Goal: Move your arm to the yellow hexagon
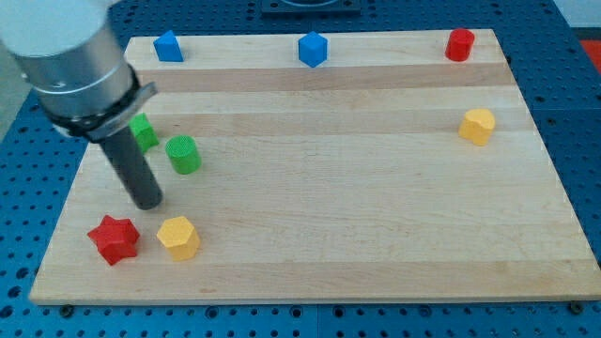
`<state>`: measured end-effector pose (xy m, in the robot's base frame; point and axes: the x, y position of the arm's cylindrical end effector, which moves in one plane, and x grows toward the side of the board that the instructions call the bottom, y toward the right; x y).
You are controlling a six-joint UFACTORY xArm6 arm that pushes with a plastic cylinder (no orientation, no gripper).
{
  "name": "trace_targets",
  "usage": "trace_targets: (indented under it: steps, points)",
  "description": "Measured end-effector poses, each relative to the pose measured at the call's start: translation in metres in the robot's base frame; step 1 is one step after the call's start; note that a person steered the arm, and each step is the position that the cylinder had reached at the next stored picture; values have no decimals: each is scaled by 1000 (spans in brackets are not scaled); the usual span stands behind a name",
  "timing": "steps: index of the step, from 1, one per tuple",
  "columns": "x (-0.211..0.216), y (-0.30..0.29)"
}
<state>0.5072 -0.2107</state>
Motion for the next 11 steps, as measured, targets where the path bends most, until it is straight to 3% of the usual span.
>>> trace_targets:
  steps: [2,4,6,8,11]
  points:
    - [2,-81]
    - [45,-94]
    - [104,-64]
    - [110,-7]
    - [98,18]
